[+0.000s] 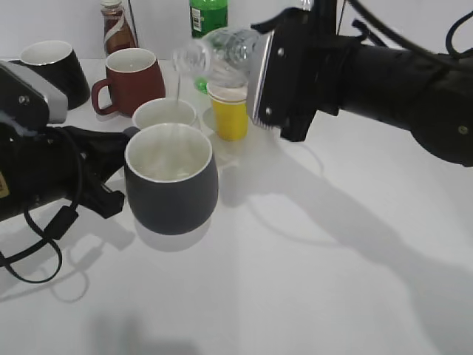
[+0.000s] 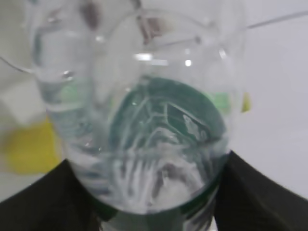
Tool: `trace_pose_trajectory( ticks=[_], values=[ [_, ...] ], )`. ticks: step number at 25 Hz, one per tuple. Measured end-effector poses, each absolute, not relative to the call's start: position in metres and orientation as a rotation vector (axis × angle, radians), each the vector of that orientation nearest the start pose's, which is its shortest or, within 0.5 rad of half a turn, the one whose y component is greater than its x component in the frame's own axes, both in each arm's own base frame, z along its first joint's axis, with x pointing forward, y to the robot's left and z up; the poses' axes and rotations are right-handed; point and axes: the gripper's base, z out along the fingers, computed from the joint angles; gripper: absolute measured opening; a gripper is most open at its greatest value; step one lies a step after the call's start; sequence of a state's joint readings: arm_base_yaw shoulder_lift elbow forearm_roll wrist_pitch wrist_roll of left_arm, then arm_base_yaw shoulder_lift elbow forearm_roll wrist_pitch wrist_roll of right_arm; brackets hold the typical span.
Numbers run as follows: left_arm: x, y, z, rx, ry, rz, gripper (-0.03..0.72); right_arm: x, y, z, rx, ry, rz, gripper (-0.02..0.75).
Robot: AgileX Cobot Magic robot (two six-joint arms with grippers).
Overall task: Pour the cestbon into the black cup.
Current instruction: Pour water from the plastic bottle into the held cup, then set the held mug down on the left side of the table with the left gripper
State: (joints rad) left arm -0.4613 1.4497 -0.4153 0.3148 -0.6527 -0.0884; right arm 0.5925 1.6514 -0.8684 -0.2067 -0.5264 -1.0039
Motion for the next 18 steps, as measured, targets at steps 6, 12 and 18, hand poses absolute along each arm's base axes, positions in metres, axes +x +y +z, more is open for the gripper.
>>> trace_pose_trajectory(
  ticks=[6,12,18],
  values=[
    [0.223,-0.125,0.194,0.594,1.751,-0.393,0.052,0.29,0.206,0.238,-0.987,1.504,0.168,0.477],
    [0.235,-0.105,0.2,0.424,1.719,-0.355,0.052,0.288,0.187,0.229,-0.687,1.716,0.396,0.477],
    [0.252,-0.057,0.201,0.283,1.714,-0.143,0.052,0.281,0.147,0.195,-0.535,1.833,0.405,0.477]
  ],
)
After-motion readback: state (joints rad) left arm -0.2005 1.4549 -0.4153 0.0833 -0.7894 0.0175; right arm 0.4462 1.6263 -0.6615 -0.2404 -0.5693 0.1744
